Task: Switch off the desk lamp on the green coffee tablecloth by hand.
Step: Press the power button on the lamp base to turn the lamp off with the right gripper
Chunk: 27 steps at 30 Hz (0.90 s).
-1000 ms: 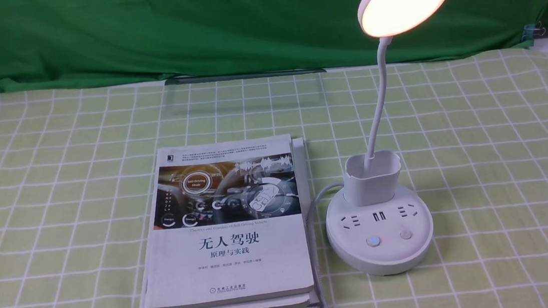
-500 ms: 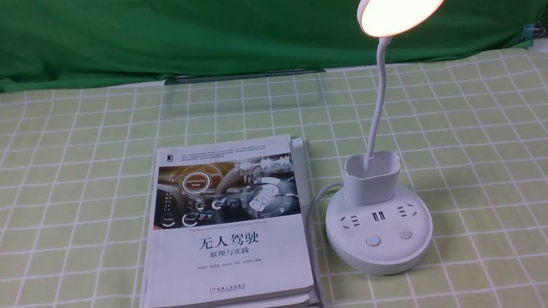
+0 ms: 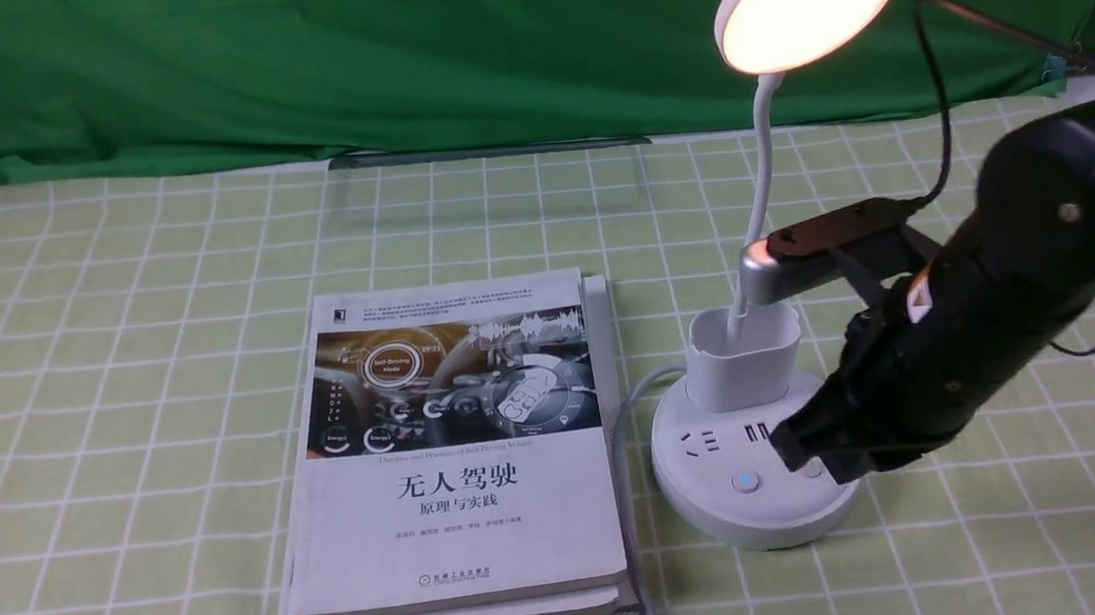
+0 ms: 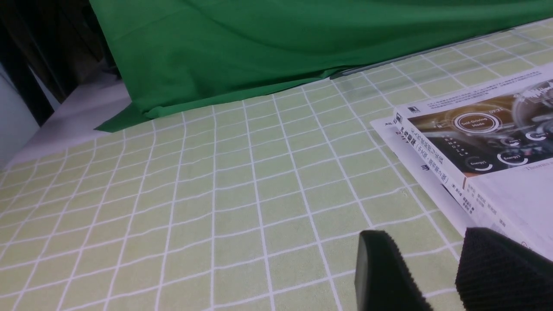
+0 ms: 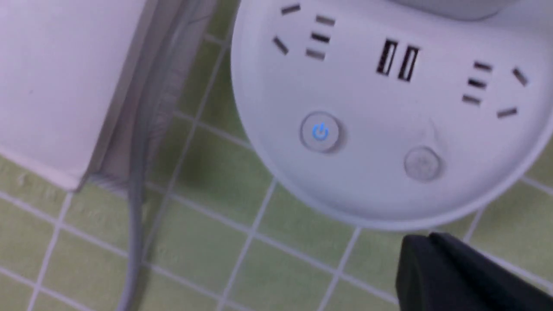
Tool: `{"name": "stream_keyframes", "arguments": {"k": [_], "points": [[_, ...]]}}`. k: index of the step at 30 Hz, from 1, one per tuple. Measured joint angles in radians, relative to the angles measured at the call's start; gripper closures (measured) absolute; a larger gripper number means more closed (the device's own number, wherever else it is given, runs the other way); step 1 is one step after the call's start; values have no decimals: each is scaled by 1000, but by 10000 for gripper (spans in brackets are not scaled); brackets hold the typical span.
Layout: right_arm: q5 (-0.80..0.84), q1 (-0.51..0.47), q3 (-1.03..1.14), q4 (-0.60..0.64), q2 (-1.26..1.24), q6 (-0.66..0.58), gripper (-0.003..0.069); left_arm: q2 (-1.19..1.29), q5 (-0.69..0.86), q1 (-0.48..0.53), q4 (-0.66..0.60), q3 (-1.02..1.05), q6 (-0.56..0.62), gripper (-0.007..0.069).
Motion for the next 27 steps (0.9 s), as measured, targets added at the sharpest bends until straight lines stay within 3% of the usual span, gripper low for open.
{"name": "stream_keyframes", "arguments": {"k": [14, 27], "points": [[-41, -33, -79, -3, 162, -29, 614, 0, 0, 0, 1, 0, 0, 382], [-37, -33, -77, -7, 106, -34, 614, 0, 0, 0, 1, 0, 0, 382]]}}
